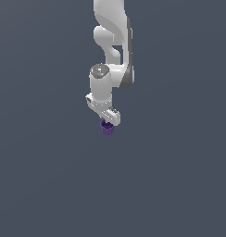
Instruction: Pick up the object and move it to a goal position.
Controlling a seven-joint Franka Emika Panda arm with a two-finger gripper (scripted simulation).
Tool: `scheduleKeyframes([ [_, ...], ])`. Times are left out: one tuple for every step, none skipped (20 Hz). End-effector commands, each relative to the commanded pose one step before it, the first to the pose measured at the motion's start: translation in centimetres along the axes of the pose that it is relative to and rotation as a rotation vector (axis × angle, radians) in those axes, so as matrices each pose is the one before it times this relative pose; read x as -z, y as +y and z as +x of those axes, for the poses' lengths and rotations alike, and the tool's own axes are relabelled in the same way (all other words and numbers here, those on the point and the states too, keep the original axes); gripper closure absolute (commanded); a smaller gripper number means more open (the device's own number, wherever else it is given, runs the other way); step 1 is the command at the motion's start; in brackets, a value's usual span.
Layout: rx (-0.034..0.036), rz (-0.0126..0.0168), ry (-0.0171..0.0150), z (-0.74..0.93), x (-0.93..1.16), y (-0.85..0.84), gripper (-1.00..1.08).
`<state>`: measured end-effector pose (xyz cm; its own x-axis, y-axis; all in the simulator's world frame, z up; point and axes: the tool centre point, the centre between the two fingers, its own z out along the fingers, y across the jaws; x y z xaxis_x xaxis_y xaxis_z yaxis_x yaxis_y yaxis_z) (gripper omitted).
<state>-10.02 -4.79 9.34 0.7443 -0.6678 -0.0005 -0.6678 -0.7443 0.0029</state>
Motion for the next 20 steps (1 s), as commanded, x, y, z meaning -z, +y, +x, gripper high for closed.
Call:
scheduleKeyframes([
  [-0.00033, 0.00143, 0.00183, 0.536, 1.386, 0.014, 1.08],
  [-0.00037, -0.00031, 0.00007, 0.241, 0.619, 0.033, 1.08],
  [0.0, 0.0, 0.0, 0.249, 0.674, 0.023, 1.08],
  [0.0, 0.0, 0.0, 0.267, 0.722, 0.024, 1.08],
  [-0.00035, -0.00033, 0.0001, 0.295, 0.765, 0.036, 1.08],
  [0.0, 0.0, 0.0, 0.304, 0.819, 0.026, 1.08],
  [0.0, 0.0, 0.0, 0.323, 0.868, 0.027, 1.08],
  [-0.00049, -0.00047, 0.00015, 0.353, 0.905, 0.042, 1.08],
  [0.0, 0.0, 0.0, 0.356, 0.95, 0.028, 1.08],
  [0.0, 0.0, 0.0, 0.362, 0.965, 0.027, 1.08],
  [0.0, 0.0, 0.0, 0.363, 0.964, 0.026, 1.08],
  [0.0, 0.0, 0.0, 0.365, 0.964, 0.024, 1.08],
  [-0.00037, -0.00031, 0.00004, 0.377, 0.956, 0.033, 1.08],
  [0.0, 0.0, 0.0, 0.367, 0.964, 0.021, 1.08],
  [0.0, 0.0, 0.0, 0.369, 0.964, 0.019, 1.08],
  [0.0, 0.0, 0.0, 0.371, 0.964, 0.017, 1.08],
  [0.0, 0.0, 0.0, 0.373, 0.964, 0.015, 1.08],
  [0.0, 0.0, 0.0, 0.375, 0.964, 0.013, 1.08],
  [0.0, 0.0, 0.0, 0.377, 0.963, 0.011, 1.08],
  [0.0, 0.0, 0.0, 0.379, 0.962, 0.009, 1.08],
])
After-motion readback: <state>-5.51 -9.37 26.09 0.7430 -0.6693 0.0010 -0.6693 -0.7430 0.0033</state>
